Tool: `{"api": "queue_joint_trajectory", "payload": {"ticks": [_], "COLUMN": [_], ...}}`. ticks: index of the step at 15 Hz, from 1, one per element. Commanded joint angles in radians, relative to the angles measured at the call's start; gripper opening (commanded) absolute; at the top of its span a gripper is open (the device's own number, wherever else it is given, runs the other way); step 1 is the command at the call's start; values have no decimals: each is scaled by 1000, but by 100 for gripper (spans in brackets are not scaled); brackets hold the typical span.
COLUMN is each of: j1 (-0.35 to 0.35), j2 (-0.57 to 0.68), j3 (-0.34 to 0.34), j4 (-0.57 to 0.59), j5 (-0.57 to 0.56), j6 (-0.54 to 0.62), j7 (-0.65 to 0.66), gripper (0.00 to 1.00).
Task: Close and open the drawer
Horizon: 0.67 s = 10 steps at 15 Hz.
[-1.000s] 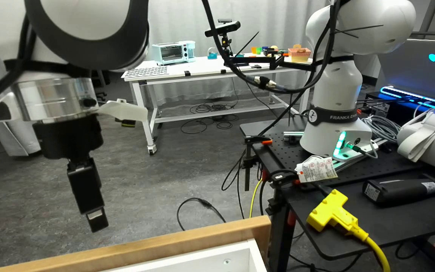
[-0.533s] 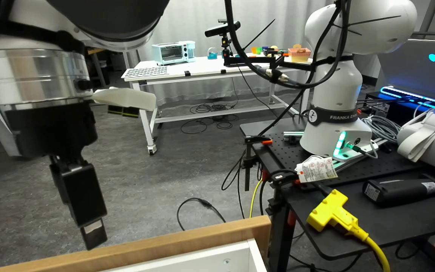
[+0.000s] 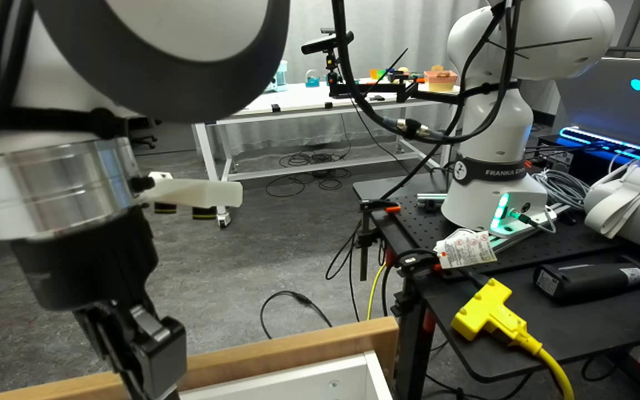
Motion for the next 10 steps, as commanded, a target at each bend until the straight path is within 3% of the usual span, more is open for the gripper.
{"api": "queue_joint_trajectory", "payload": {"ticks": [1,3,10], "j1": [3,4,19], "j2": [96,132,118], "j3": [1,-6,-70], "j4": [80,105,123], "j5": [-53,-82,-215], "j6": [-27,-36,-85], "j7": [-57,-69,-19], "gripper": [6,0,0]}}
